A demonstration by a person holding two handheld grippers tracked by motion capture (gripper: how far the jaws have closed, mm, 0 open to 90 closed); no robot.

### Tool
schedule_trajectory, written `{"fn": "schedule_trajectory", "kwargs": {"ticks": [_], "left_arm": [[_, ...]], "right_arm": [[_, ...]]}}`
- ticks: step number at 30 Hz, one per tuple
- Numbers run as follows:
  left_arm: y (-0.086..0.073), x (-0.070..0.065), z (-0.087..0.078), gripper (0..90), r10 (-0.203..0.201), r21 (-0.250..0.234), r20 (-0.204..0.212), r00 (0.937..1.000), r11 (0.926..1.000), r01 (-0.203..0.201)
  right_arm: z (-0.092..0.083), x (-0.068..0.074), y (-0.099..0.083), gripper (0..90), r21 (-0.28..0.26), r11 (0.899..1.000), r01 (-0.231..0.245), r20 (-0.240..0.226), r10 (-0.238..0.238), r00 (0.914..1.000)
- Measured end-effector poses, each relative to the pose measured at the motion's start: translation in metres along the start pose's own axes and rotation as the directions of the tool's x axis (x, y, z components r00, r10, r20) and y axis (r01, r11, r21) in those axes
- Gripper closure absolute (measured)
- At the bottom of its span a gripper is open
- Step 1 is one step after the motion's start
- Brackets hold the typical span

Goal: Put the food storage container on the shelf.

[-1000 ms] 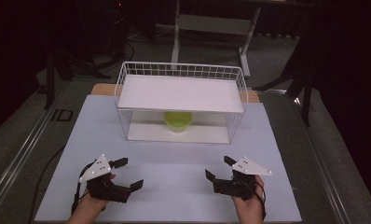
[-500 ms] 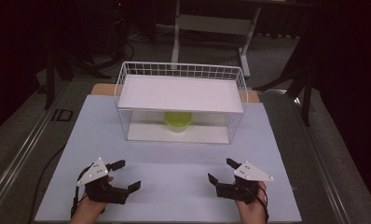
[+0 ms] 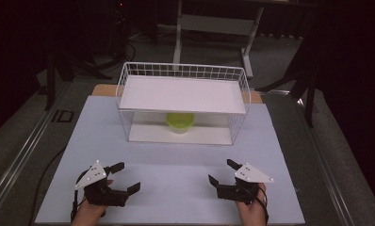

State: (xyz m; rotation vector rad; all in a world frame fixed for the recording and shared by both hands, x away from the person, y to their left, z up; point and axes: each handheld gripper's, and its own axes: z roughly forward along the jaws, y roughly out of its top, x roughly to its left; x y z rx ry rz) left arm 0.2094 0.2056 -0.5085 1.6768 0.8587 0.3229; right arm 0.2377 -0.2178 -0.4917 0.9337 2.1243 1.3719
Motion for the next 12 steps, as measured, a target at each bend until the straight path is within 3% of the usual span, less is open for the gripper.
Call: {"fn": "schedule_trajectory", "kwargs": {"ticks": [3, 12], "left_arm": [[-0.0008, 0.0002, 0.0014, 1.7, 0.025, 0.009, -0.005, 0.9997, 0.9996, -0.025], [-0.0002, 0.0002, 0.0010, 1.7, 0.020, 0.004, -0.004, 0.9998, 0.9998, -0.020]], "right_arm": [[-0.0015, -0.0001, 0.0014, 13.5, 0.002, 1.000, -0.004, 0.009, 0.004, 1.0000], [-0.0060, -0.0074, -0.0008, 13.4, 0.032, 0.999, -0.007, 0.046, 0.005, 0.9989]]}}
